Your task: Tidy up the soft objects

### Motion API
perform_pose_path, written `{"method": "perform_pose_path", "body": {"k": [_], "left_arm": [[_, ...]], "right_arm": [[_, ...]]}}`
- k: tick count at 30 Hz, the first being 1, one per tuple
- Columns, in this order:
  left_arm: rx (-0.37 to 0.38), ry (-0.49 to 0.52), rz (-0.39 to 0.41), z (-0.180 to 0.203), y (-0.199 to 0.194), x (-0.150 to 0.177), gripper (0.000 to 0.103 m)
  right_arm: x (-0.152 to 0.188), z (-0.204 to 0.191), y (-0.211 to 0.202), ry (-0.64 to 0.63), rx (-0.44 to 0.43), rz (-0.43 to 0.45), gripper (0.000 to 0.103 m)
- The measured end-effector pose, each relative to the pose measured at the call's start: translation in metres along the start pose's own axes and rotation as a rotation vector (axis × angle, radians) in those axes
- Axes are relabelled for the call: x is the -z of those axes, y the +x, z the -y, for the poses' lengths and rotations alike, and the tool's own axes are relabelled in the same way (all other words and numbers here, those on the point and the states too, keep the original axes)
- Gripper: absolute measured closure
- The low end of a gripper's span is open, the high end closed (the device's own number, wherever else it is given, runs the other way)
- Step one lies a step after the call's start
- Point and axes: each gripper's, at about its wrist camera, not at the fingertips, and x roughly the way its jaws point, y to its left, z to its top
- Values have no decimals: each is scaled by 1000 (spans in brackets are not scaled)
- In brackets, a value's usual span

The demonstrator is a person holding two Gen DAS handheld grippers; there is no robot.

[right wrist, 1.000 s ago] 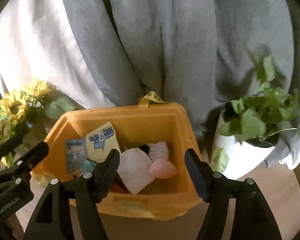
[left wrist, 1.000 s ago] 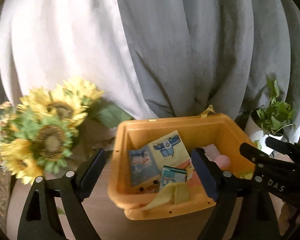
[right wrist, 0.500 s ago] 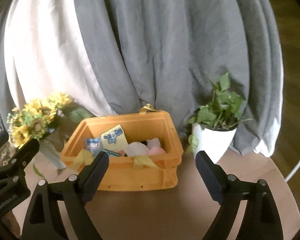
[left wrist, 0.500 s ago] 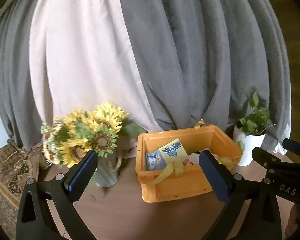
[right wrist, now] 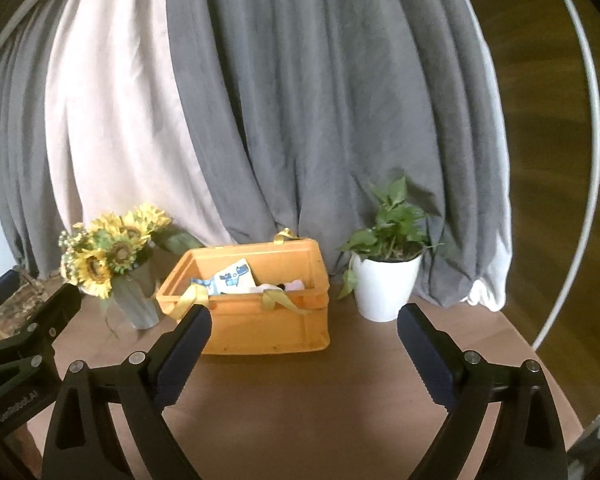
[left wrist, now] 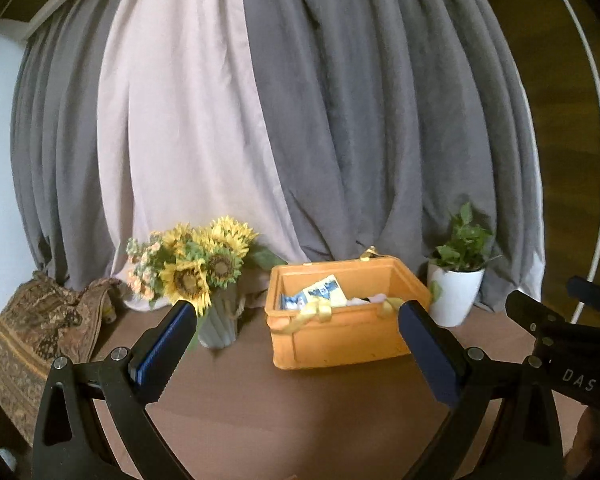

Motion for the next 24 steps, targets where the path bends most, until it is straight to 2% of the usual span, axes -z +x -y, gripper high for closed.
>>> {"method": "perform_pose_path", "body": {"k": [14, 20, 24], "left_arm": [[26, 12, -17, 13, -115, 43, 0], [63, -7, -42, 14, -146, 56, 0], [56, 5, -34, 16, -159, 58, 0]], "right_arm": [[50, 16, -113, -1, 7, 18, 5], [67, 19, -147, 2, 9, 13, 5], [73, 21, -162, 1, 8, 12, 5]]}}
